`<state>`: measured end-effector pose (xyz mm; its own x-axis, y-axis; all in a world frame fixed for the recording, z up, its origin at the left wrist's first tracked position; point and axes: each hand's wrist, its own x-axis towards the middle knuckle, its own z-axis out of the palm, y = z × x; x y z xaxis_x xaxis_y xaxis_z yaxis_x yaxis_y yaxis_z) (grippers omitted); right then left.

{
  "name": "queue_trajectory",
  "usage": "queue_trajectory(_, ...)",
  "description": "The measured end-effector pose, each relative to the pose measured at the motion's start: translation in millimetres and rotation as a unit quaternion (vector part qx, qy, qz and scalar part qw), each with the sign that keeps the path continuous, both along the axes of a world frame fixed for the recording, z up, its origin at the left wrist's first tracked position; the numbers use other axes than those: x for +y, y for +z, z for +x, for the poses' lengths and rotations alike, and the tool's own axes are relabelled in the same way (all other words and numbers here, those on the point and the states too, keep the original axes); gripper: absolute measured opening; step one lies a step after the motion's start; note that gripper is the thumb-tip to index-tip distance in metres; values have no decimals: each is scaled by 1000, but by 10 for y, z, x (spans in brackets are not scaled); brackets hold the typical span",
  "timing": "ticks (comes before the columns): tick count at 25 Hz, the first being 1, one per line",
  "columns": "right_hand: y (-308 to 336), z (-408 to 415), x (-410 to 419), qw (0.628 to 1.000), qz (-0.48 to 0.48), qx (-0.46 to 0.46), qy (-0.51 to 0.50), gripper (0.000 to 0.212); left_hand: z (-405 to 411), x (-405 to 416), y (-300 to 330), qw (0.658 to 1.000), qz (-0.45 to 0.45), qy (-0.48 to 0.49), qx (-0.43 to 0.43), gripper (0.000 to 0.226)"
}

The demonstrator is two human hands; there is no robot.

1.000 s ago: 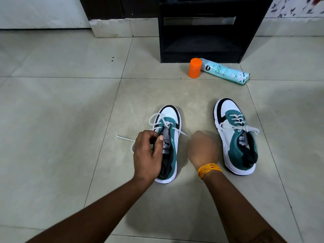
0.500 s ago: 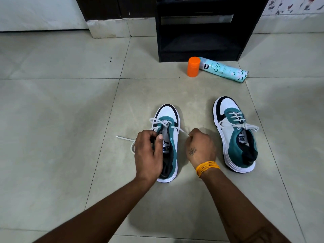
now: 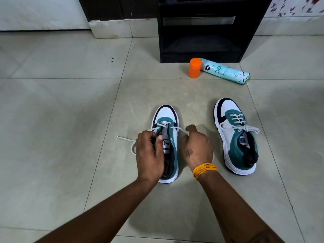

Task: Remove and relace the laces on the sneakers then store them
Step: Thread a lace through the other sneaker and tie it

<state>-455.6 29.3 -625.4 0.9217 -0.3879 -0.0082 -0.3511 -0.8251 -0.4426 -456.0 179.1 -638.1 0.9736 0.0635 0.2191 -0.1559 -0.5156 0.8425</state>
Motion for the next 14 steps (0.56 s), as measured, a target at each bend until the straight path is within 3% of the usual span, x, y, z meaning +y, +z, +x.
queue_trajectory(4,133,106,162,992,-2,-92,86,19,3,-23,-13,1000,9,6,-3,25)
queue_trajectory(10,-26,45,-31,997,23,-67,27,18,-10,-37,-2,1000,14,16,-7,24)
queue_trajectory(14,-29,40,0,993,43,-111,19,10,-11,-27,-12,1000,14,12,-8,22)
